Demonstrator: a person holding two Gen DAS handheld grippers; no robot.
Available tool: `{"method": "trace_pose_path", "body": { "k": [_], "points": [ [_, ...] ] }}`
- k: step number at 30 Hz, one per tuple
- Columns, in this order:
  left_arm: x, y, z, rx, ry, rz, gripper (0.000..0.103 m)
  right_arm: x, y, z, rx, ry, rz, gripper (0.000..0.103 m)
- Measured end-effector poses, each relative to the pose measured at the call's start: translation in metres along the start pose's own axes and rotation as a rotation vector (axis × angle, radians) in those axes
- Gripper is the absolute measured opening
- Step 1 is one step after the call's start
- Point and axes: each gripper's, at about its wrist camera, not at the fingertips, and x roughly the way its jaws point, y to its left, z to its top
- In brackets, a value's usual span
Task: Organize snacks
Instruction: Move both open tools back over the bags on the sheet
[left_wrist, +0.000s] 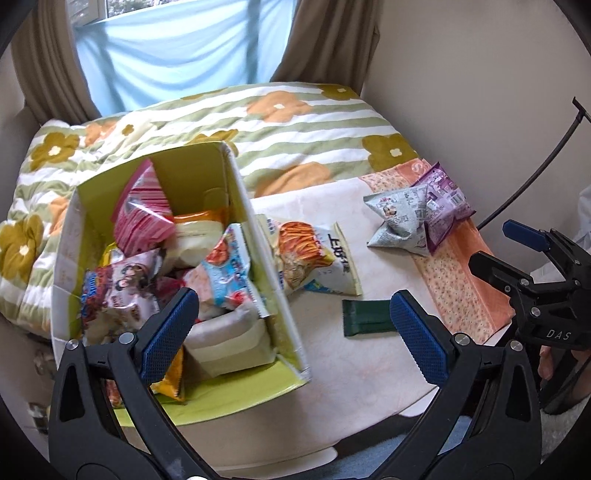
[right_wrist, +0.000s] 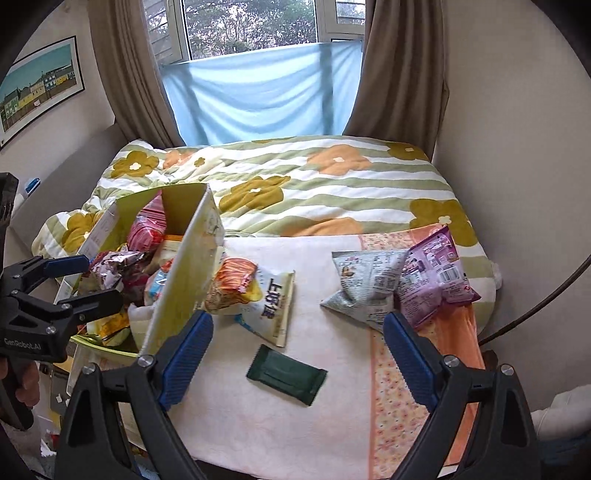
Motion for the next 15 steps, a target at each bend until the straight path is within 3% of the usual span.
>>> {"method": "trace_pose_path", "body": {
  "k": [7, 15],
  "points": [
    [0.057, -0.061, 0.02, -0.06, 0.076, 0.038, 0.102, 0.039, -0.063, 0.011, -0.112, 0.096, 0.047, 0.092],
    [0.11, -0.09, 0.032, -0.064, 0.145, 0.183, 0.102, 0.08, -0.098, 0.025, -0.197, 0.154, 0.149, 0.092]
  ]
}}
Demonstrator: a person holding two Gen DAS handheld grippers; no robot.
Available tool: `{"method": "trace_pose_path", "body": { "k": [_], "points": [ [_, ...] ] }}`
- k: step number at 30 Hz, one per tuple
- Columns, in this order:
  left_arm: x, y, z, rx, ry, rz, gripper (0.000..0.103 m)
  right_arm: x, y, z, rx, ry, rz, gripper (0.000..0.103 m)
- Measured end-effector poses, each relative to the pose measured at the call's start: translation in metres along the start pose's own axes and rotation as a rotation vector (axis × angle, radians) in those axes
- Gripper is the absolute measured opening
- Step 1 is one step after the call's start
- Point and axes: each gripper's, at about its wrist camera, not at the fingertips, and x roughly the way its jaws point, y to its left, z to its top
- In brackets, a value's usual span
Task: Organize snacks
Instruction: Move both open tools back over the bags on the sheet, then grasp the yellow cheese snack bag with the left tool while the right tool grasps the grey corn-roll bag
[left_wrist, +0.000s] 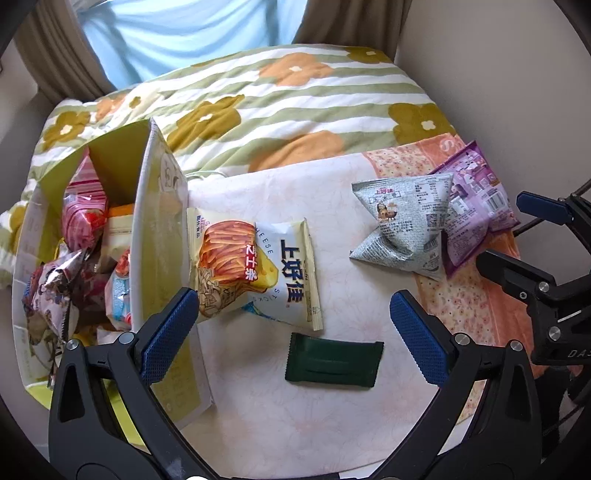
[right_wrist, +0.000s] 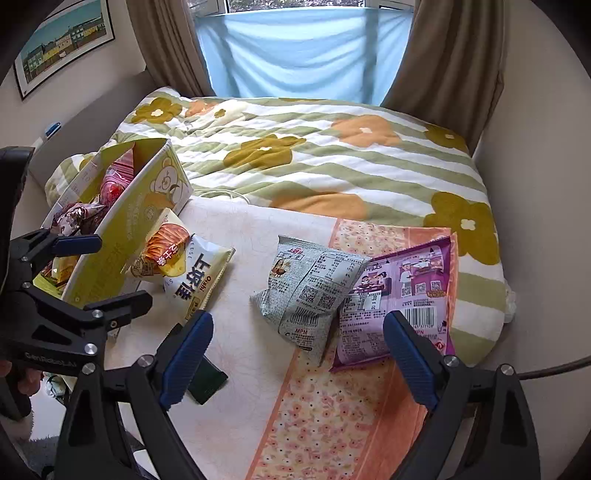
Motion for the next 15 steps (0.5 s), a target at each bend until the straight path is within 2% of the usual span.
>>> {"method": "trace_pose_path", "body": {
  "k": [4, 9, 15],
  "points": [
    [0.029, -0.006, 0.005, -0.019, 0.036, 0.053, 0.102, 0.019, -0.01, 0.007, -0.033, 0.005, 0.021, 0.092],
    [0.066, -0.01, 0.007, -0.009, 0.094, 0.159, 0.102, 0.041, -0.022, 0.011, -0.033, 0.002, 0.04, 0.092],
    [0.091, -0.011, 0.013, 0.013, 0.13, 0.262, 0.102, 0.058, -0.023, 0.013, -0.052, 0.01, 0.078, 0.092]
  ]
}}
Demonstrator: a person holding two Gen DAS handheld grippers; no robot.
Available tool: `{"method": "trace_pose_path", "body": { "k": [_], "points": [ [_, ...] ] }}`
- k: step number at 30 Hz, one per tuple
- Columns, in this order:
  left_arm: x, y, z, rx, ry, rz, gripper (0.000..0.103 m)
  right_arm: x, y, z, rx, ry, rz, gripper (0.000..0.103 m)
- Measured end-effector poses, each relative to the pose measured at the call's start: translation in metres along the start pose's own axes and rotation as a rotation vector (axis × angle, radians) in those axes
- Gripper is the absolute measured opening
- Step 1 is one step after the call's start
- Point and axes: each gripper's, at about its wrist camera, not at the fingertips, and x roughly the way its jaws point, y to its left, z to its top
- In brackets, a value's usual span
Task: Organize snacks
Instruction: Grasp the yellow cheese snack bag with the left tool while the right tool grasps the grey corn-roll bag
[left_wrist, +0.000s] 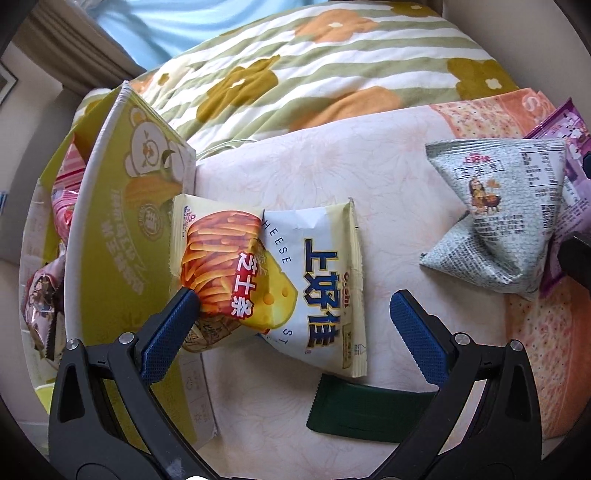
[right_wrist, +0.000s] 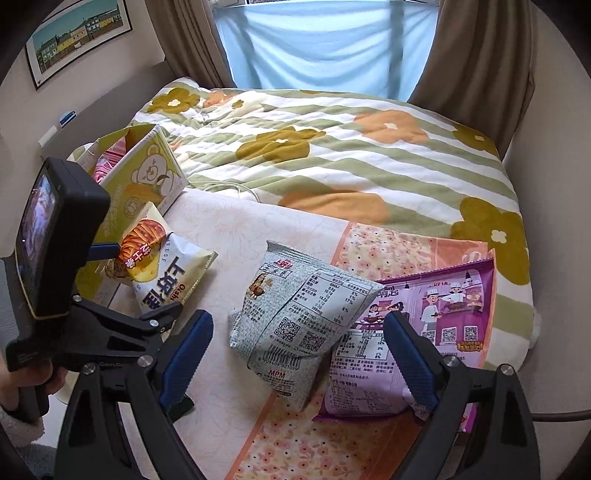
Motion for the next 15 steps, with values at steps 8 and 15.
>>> {"method": "trace_pose_path", "body": {
  "k": [8, 15],
  "points": [
    [0.019, 0.005, 0.006, -0.014, 0.046, 0.081, 0.102, 0.023, 0.001, 0.005, -0.007, 0.037, 0.024, 0.092],
    [0.028, 0.007, 0.009, -0.056, 0.056, 0.026, 0.102, 0.03, -0.002, 0.007, -0.017, 0.057, 0.016, 0.092]
  ]
}}
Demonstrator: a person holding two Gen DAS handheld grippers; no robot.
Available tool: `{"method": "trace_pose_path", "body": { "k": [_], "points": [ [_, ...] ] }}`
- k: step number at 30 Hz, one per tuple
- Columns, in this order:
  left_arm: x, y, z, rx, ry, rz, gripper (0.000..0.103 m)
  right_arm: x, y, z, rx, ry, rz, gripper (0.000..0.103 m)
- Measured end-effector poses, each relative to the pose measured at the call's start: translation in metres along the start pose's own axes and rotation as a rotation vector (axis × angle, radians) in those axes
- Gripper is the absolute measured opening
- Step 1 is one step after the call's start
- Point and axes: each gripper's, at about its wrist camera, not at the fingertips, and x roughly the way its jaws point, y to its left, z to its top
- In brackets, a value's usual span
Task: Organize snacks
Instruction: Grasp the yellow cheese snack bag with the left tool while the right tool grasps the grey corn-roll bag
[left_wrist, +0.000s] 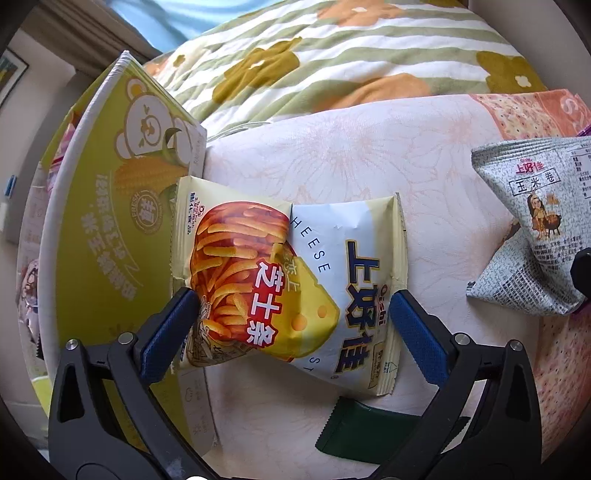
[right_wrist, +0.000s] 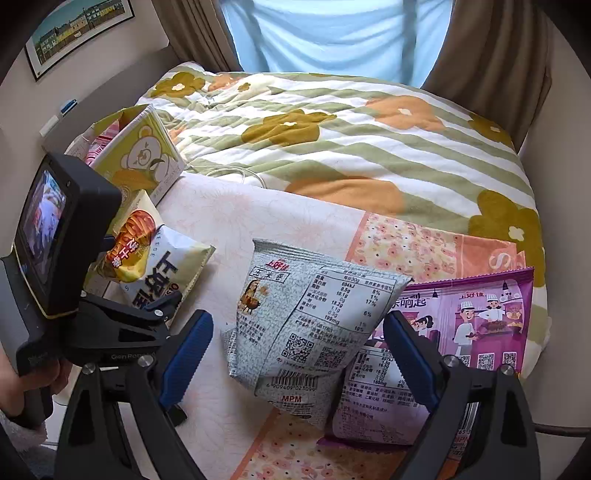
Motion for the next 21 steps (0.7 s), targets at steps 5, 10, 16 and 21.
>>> {"method": "trace_pose_path", "body": {
  "k": [5, 10, 16, 21],
  "points": [
    [-0.002, -0.006, 0.003, 0.005, -0.022, -0.04, 0.102, 0.007, -0.003, -0.001, 0.002, 0.022, 0.004, 0.092],
    [0.002, -0.004, 0.002, 0.004, -0.011, -0.079, 0.102, 0.02, 0.0, -0.004, -0.002, 0.046, 0.021, 0.092],
    [0.008, 0.003, 0.004, -0.037, -0.003, -0.166, 0.103, 0.027, 0.005, -0.002, -0.015, 0.044, 0.028, 0.092],
    [0.013, 0.007, 0.006, -0.07, -0.005, -0.21, 0.103, 0.03, 0.007, -0.001, -0.025, 0.052, 0.027, 0.092]
  ]
}}
